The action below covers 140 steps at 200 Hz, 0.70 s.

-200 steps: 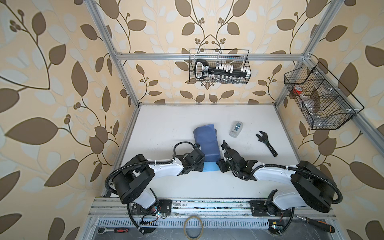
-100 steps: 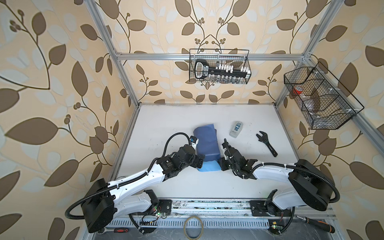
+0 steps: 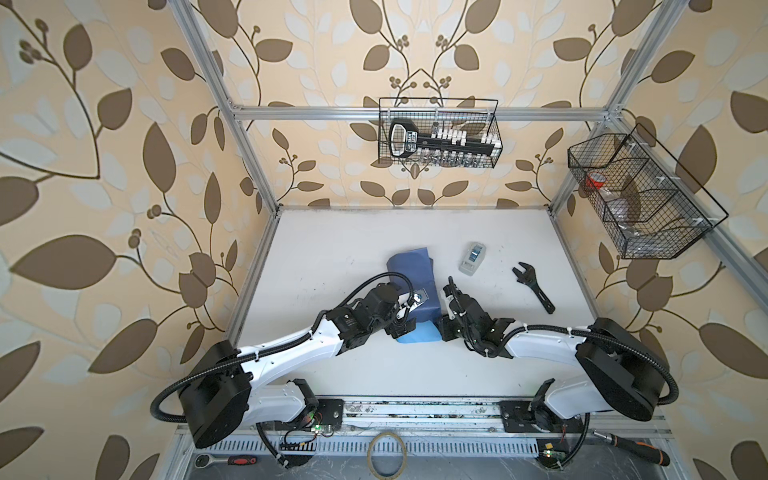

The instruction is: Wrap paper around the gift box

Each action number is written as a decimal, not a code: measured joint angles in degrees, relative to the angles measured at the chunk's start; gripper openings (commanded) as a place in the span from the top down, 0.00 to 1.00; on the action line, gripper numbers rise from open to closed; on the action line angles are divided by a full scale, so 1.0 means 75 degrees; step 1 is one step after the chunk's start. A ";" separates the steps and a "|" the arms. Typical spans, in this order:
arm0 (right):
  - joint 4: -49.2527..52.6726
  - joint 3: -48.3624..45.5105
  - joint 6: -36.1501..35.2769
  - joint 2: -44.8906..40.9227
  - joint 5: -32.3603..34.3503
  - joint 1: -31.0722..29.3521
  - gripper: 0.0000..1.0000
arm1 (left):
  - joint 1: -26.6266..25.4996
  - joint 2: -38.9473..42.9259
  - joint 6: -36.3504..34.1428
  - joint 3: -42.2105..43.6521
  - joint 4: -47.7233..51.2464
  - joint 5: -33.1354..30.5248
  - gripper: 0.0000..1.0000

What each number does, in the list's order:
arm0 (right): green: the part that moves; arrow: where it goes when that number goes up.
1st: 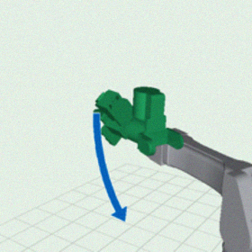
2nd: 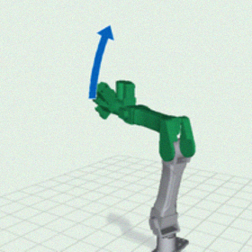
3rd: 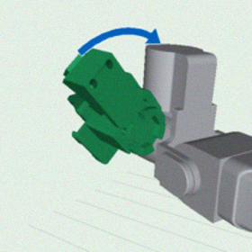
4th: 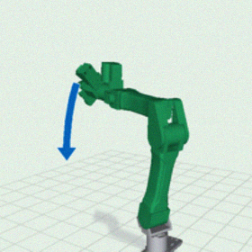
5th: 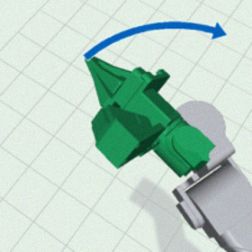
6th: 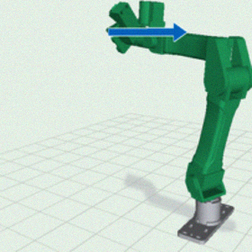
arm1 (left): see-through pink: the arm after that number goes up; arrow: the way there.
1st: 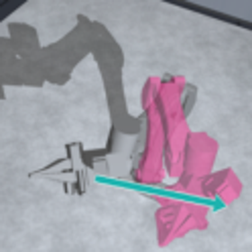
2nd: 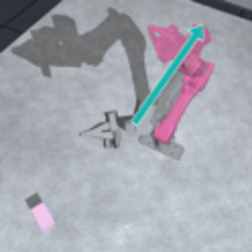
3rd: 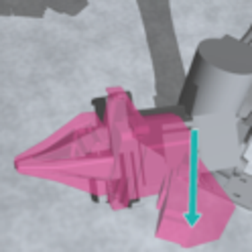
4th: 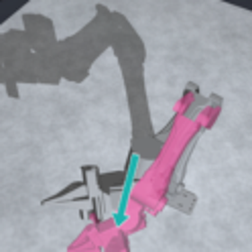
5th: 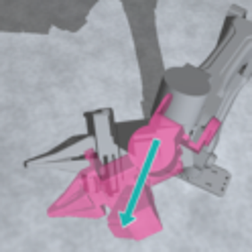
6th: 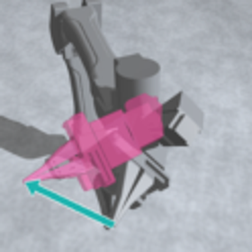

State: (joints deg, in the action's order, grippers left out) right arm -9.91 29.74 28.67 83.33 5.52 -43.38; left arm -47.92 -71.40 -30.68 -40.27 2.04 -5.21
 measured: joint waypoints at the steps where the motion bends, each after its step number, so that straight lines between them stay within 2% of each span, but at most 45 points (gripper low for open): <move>1: -0.0003 0.0000 0.0000 0.0000 0.0000 0.0000 0.65 | 0.0000 -0.0017 -0.0026 -0.0009 0.0006 0.0012 0.09; 43: -0.0035 0.0000 0.0003 0.0000 0.0000 0.0003 0.65 | 0.0224 -0.0973 -0.1058 -0.0460 0.0122 0.0297 0.17; 67: -0.0035 0.0000 0.0003 -0.0003 0.0000 0.0003 0.65 | 0.0370 -0.1480 -0.1256 -0.0618 0.0131 0.0294 0.24; 93: -0.0026 -0.0009 0.0006 -0.0032 0.0000 0.0003 0.65 | 0.0417 -0.1903 -0.1396 -0.0667 0.0149 0.0251 0.26; 140: 0.0061 -0.0111 0.0041 -0.0472 -0.0085 0.0050 0.59 | 0.0417 -0.1935 -0.1515 -0.0673 0.0038 0.0160 0.31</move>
State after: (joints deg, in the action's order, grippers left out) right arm -9.45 28.91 28.97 79.79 4.89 -43.00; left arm -44.80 -85.91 -42.04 -45.32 2.33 -4.01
